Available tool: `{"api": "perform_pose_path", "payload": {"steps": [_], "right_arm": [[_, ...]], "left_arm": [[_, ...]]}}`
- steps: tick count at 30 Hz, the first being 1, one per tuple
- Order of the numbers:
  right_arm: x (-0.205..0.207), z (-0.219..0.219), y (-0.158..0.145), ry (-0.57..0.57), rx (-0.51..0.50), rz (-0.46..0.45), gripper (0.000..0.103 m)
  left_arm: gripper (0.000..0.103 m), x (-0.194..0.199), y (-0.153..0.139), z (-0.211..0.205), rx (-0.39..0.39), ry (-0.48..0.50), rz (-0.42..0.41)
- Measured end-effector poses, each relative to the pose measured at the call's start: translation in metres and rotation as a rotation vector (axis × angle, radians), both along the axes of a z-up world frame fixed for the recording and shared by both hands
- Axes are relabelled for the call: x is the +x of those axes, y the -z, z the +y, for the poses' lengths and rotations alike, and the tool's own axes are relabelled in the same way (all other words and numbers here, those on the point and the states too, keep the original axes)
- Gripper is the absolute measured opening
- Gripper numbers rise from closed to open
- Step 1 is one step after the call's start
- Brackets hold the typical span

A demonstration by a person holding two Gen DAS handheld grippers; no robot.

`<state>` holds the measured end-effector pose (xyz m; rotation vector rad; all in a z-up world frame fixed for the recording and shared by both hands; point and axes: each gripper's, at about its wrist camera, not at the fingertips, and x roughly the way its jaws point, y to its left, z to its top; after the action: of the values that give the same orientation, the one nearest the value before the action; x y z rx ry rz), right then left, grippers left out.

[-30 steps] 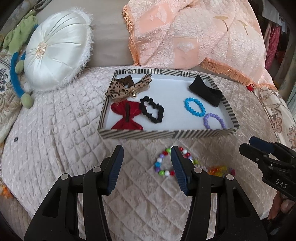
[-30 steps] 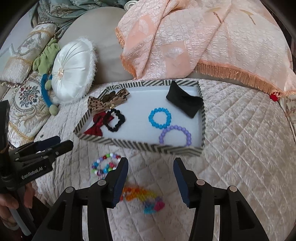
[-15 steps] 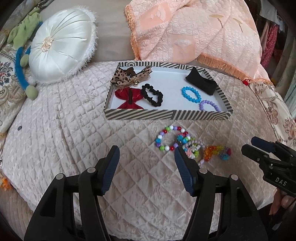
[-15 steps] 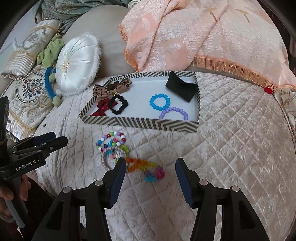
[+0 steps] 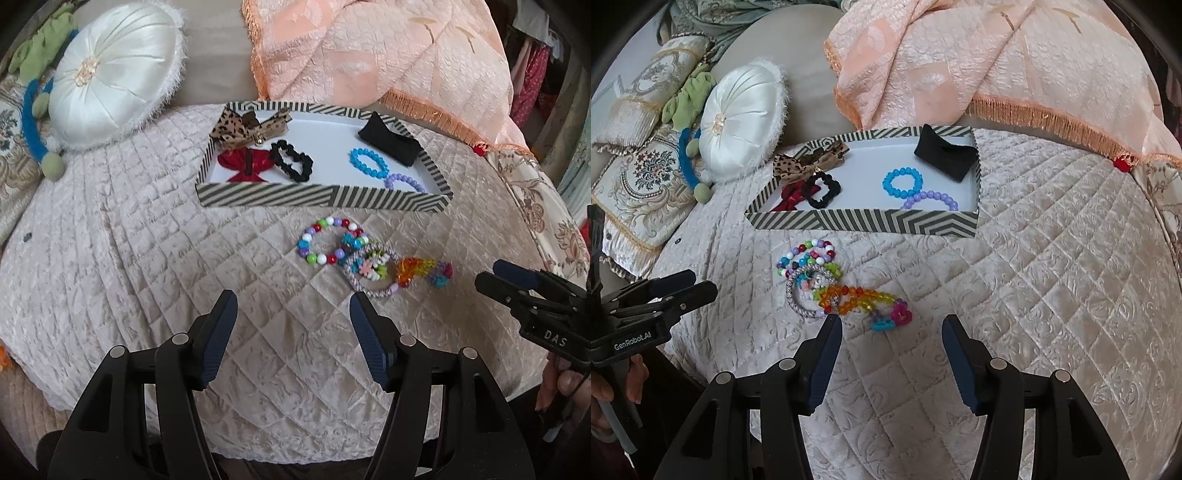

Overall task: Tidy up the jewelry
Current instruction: 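Withdraw both grippers from the tray toward the remaining bracelets, then grasp the silver sparkly bracelet with the left gripper while the right grasps the rainbow bracelet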

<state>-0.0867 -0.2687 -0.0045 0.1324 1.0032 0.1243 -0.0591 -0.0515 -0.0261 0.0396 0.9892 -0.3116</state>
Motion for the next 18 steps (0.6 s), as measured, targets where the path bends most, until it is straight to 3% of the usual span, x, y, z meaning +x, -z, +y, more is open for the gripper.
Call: {"api": "perform_pose_path", "payload": {"steps": [7, 18], "right_arm": [[0.006, 0.002, 0.012, -0.021, -0.005, 0.023, 0.054], [0.035, 0.004, 0.03, -0.046, -0.11, 0.074, 0.054]], "left_arm": [[0.063, 0.005, 0.015, 0.007, -0.038, -0.005, 0.053], [0.063, 0.014, 0.026, 0.014, -0.089, -0.016, 0.101]]}}
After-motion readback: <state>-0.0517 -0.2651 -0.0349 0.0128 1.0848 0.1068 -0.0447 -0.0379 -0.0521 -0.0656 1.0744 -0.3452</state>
